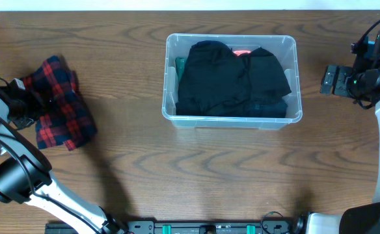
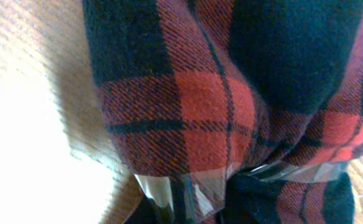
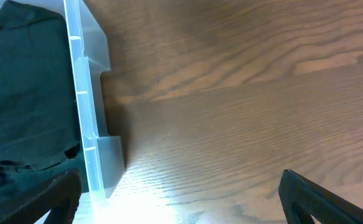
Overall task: Pack container
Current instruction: 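Lift the plaid shirt and carry it right over the bin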
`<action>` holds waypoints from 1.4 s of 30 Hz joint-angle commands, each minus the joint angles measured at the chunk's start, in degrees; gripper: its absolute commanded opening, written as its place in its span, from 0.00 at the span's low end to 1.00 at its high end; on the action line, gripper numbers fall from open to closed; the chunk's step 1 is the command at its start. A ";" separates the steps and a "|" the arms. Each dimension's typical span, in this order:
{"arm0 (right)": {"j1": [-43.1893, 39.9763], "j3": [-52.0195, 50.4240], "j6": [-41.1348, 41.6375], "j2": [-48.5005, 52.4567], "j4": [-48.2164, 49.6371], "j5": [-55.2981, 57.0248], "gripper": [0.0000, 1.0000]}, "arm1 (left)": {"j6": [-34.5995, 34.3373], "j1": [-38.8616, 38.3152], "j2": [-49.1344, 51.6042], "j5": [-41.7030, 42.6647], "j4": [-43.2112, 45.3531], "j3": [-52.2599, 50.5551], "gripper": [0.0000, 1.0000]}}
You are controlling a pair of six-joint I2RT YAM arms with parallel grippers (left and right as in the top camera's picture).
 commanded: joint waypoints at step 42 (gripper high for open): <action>-0.33 0.15 0.61 0.04 -0.04 0.15 0.99 | 31.93 -66.25 -29.05 8.63 11.04 4.66 0.06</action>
